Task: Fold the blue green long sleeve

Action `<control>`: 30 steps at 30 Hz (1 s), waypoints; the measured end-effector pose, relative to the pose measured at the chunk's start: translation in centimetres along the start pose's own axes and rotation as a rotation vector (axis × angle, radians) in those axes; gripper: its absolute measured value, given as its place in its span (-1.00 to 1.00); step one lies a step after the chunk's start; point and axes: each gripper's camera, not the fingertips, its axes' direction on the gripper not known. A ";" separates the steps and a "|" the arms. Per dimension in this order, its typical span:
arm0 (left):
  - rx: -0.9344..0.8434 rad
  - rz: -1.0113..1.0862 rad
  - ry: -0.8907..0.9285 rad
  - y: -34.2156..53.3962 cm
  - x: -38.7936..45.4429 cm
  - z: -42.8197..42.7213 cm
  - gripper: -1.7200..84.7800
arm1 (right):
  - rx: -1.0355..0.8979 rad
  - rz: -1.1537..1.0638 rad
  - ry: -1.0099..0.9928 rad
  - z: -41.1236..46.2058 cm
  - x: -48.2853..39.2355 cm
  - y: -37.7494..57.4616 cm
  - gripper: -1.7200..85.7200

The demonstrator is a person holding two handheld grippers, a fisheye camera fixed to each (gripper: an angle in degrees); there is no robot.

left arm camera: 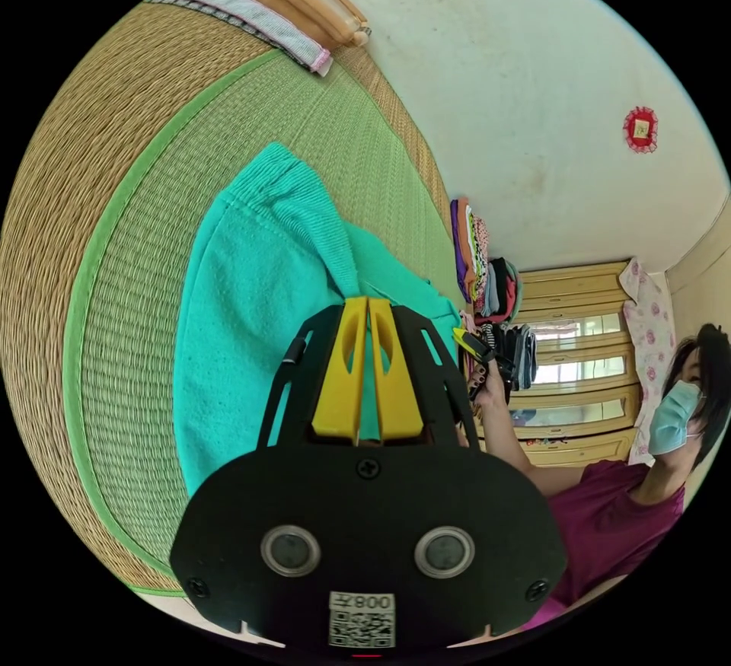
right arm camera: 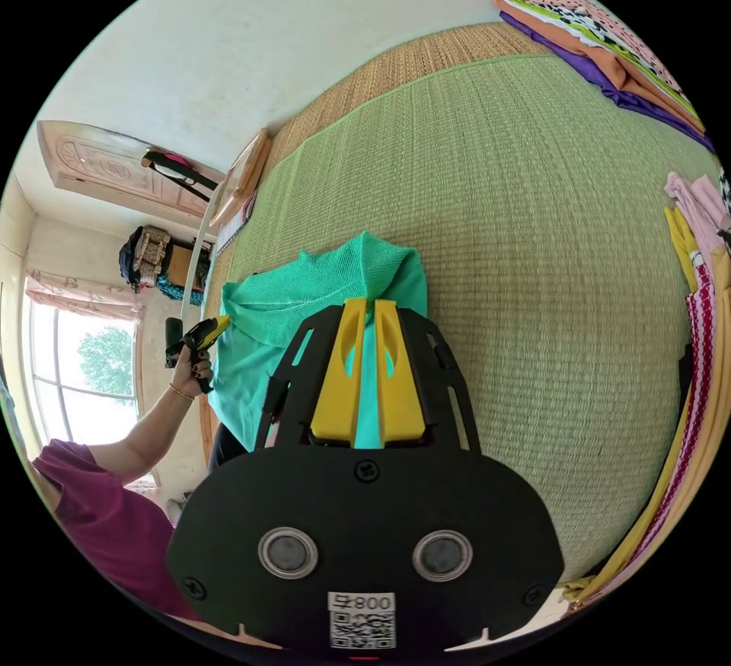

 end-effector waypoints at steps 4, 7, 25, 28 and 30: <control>-0.016 0.020 -0.063 0.3 0.6 0.0 -0.88 | 0.004 -0.010 -0.015 -0.4 0.3 0.0 -0.93; -0.033 0.020 -0.085 0.4 0.5 0.4 -0.86 | 0.001 -0.006 -0.035 -0.5 0.9 0.1 -0.94; 0.008 0.060 -0.144 -1.7 1.5 0.3 -0.90 | 0.042 0.023 -0.201 -3.2 5.2 -1.2 -0.96; 0.006 0.079 -0.200 -0.9 1.9 0.0 -0.86 | 0.035 0.024 -0.207 -3.1 5.6 -1.1 -0.96; -0.015 0.082 -0.238 -0.6 1.8 0.3 -0.84 | 0.034 0.029 -0.218 -3.0 6.1 -0.9 -0.96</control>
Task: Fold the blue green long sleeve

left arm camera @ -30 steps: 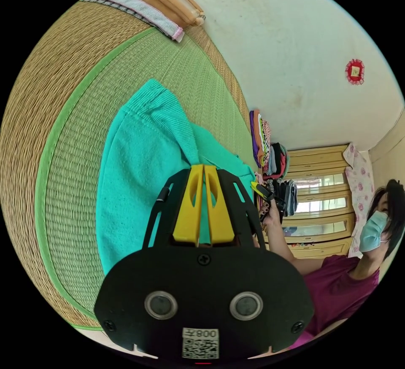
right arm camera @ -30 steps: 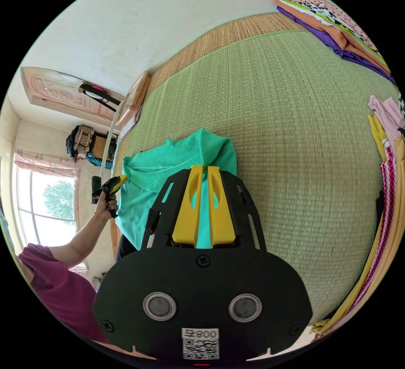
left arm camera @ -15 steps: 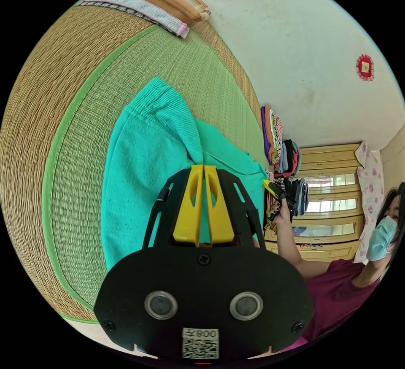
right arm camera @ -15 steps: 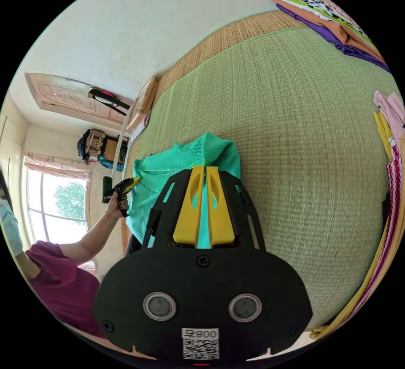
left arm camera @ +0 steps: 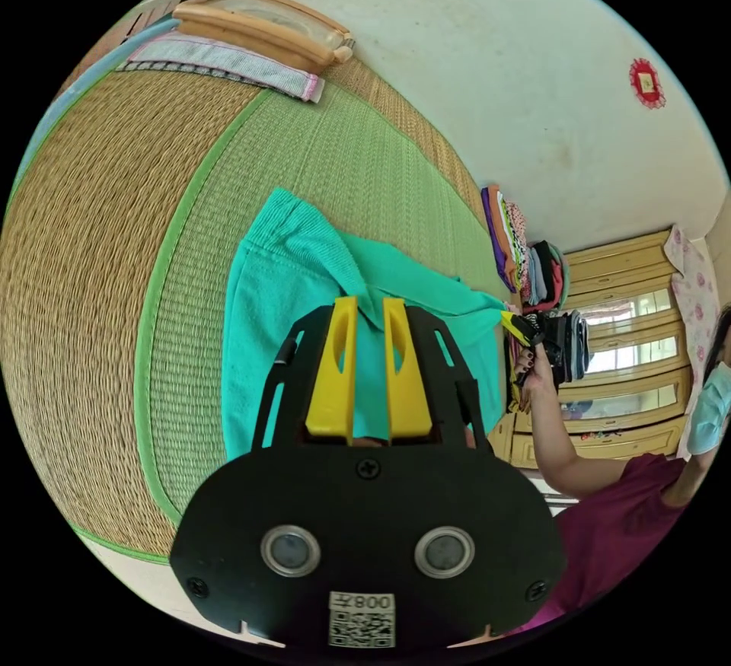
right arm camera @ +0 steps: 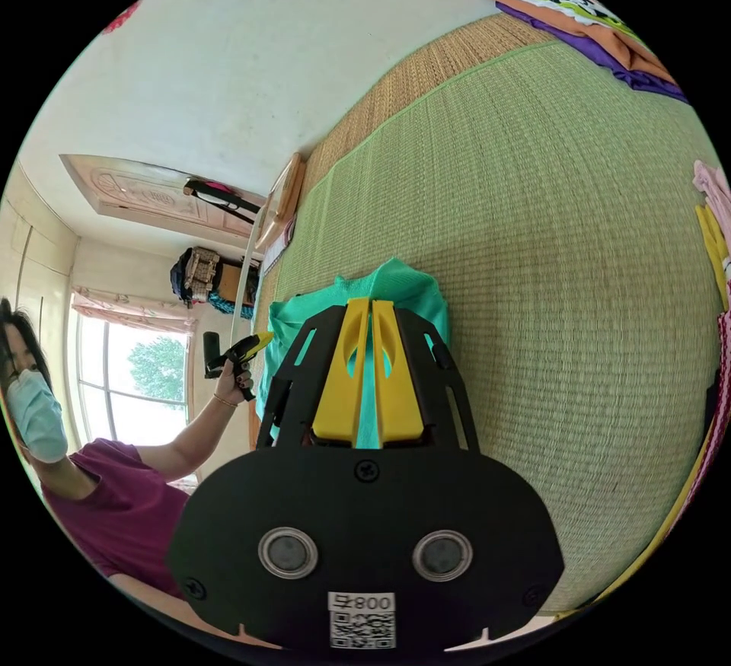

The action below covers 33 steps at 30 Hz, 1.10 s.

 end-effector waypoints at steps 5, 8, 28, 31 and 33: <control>-0.024 -0.030 0.013 -0.5 -0.7 1.2 -0.84 | 0.003 0.017 -0.015 -0.5 1.1 0.4 -0.96; -0.027 -0.038 0.029 -1.1 -0.9 1.6 -0.86 | -0.002 0.016 -0.010 -0.7 1.5 0.4 -0.96; 0.110 -0.213 0.192 -5.3 -5.7 2.6 -0.94 | 0.063 0.190 -0.212 -1.3 7.2 -3.3 -0.95; 0.132 -0.244 0.225 -5.3 -6.6 3.1 -0.93 | 0.089 0.220 -0.227 -1.3 7.9 -3.4 -0.95; 0.141 -0.236 0.228 -5.3 -6.7 3.3 -0.92 | 0.103 0.218 -0.222 -1.5 7.9 -3.4 -0.95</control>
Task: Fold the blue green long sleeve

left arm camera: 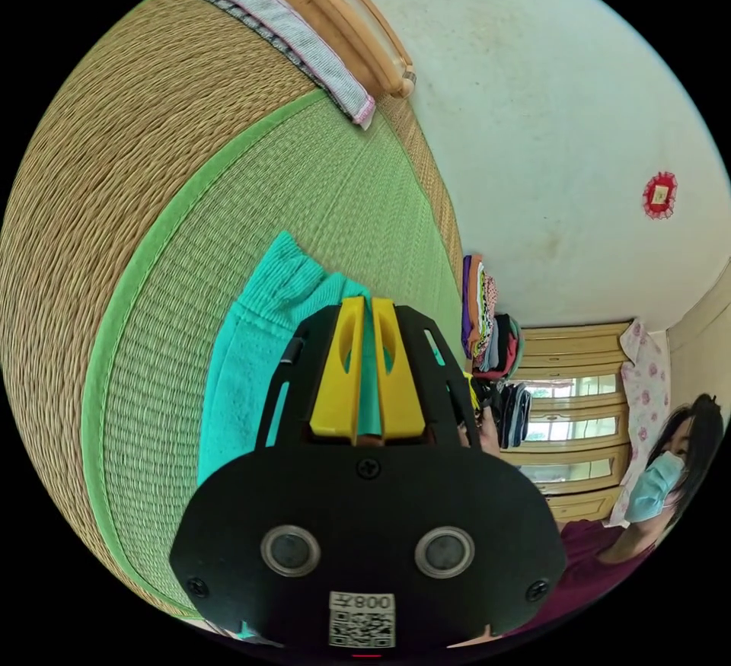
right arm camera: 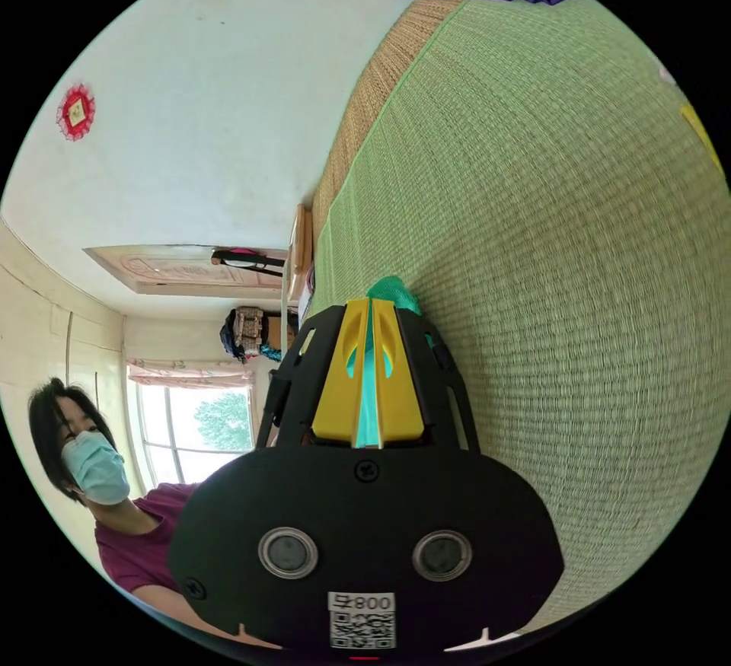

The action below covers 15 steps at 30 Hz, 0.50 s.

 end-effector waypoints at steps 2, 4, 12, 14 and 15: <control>0.006 0.010 0.004 0.0 -0.1 0.1 -0.92 | 0.003 -0.021 0.009 -0.2 -0.5 0.2 -0.96; 0.012 0.016 0.017 0.2 -0.1 0.2 -0.91 | -0.017 -0.065 0.039 0.0 -1.6 0.8 -0.96; 0.004 0.066 0.051 2.2 1.0 1.0 -0.91 | -0.341 -0.289 0.250 9.5 -7.6 3.5 -0.96; -0.008 0.077 0.058 2.8 1.3 1.5 -0.91 | -0.395 -0.330 0.293 12.3 -8.5 3.4 -0.96; -0.018 0.075 0.066 3.2 1.3 1.9 -0.91 | -0.404 -0.336 0.298 12.9 -8.7 3.3 -0.96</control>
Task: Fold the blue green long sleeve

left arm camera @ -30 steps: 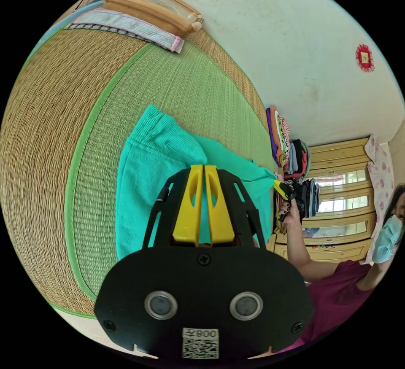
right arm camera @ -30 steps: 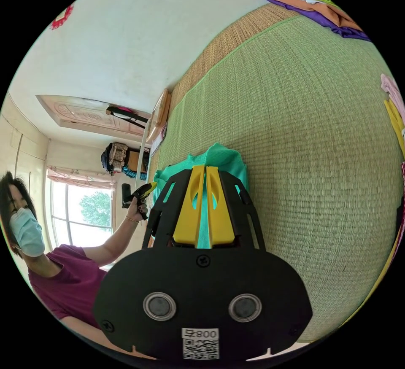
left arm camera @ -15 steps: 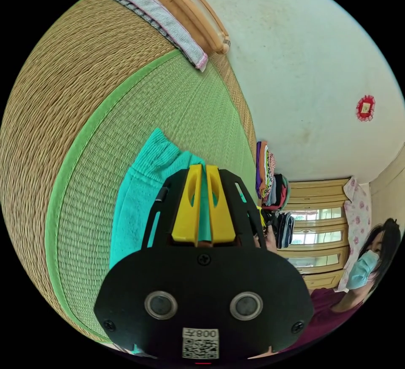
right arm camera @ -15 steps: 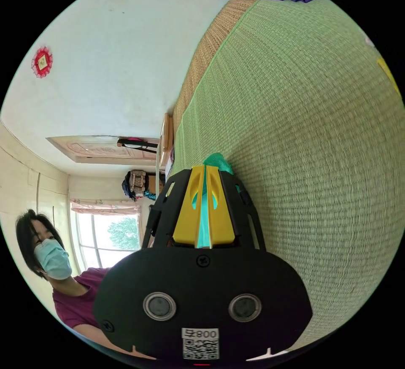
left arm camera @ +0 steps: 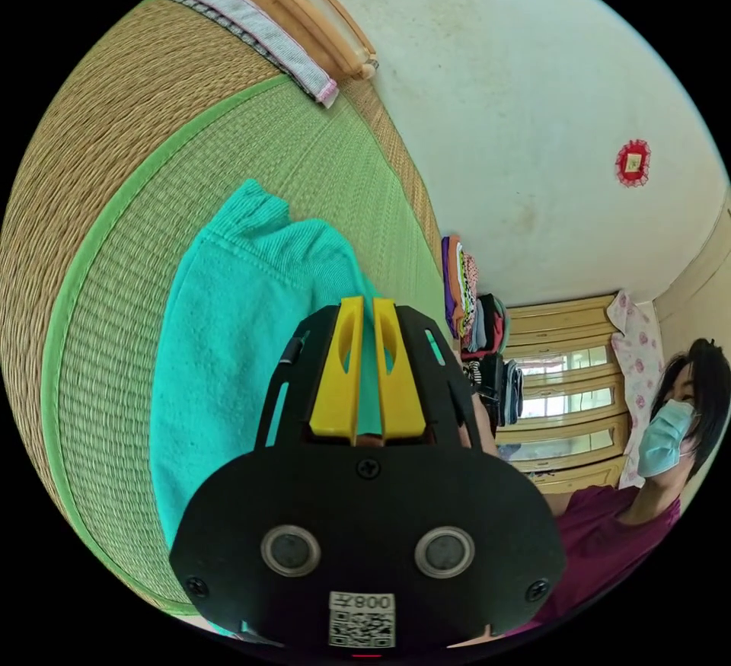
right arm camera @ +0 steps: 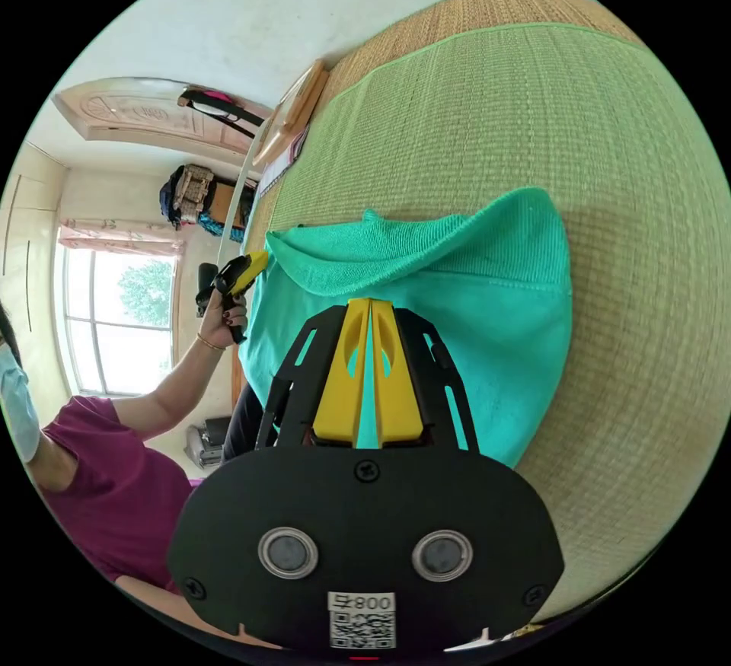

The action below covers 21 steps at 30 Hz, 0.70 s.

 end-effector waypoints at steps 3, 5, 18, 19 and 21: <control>-0.052 -0.002 0.017 0.3 0.0 1.7 -0.92 | -0.008 -0.013 -0.008 1.3 -0.7 -1.5 -0.96; -0.098 0.005 0.022 0.4 0.3 3.0 -0.93 | 0.015 -0.014 0.006 1.4 -1.1 -2.4 -0.96; -0.244 0.192 -0.094 -2.4 5.0 10.2 -0.96 | 0.141 0.024 -0.032 -0.1 -1.5 -4.4 -0.96; -0.227 0.182 -0.104 -2.7 5.0 10.4 -0.96 | 0.147 0.022 -0.022 -0.2 -1.7 -3.9 -0.96; -0.224 0.175 -0.122 -3.1 5.0 10.7 -0.96 | 0.152 0.027 -0.003 -0.5 -1.7 -2.9 -0.96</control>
